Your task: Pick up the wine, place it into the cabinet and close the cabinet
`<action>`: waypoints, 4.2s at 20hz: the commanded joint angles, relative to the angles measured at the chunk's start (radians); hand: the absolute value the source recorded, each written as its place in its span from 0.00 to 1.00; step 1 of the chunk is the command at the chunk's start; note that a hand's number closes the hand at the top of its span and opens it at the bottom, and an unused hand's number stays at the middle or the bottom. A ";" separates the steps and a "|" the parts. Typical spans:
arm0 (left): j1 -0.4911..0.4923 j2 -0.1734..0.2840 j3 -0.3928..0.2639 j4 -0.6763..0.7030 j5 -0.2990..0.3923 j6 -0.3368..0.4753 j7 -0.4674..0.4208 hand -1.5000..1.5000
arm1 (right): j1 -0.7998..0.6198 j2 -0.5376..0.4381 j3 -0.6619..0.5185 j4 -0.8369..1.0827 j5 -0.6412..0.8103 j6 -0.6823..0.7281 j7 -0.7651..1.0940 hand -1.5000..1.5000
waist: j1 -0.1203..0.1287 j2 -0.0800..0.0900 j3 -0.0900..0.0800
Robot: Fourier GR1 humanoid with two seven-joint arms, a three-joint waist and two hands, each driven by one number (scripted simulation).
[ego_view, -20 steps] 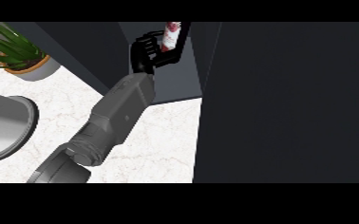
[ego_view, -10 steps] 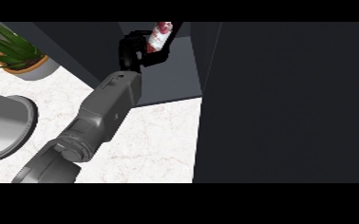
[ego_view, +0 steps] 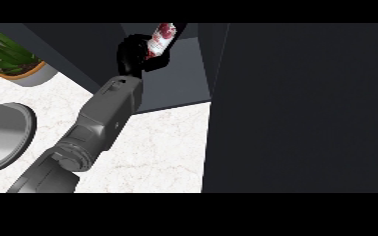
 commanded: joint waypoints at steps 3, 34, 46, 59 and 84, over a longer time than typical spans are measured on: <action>0.040 0.045 -0.039 0.008 -0.043 -0.005 0.031 1.00 | 0.004 0.000 0.002 -0.028 -0.012 0.001 0.005 0.00 | -0.006 0.008 -0.003; 0.031 0.048 0.033 -0.167 0.020 -0.577 -0.140 0.00 | 0.002 -0.010 -0.005 -0.045 0.014 -0.038 0.045 0.00 | 0.100 -0.047 -0.003; 0.050 -0.044 0.051 -0.327 0.005 -0.643 -0.061 0.00 | 0.031 -0.022 0.028 -0.058 0.098 -0.094 0.069 0.00 | 0.175 -0.073 0.001; 0.324 -0.086 -0.186 -0.984 -0.041 -0.398 0.186 0.00 | 0.029 -0.069 0.008 -0.133 0.062 -0.117 0.163 0.00 | 0.193 -0.090 0.002; 1.040 0.150 -0.565 -1.938 -0.141 -0.115 0.274 1.00 | -0.054 -0.074 0.058 -0.065 0.109 -0.154 0.167 0.00 | 0.180 -0.071 0.001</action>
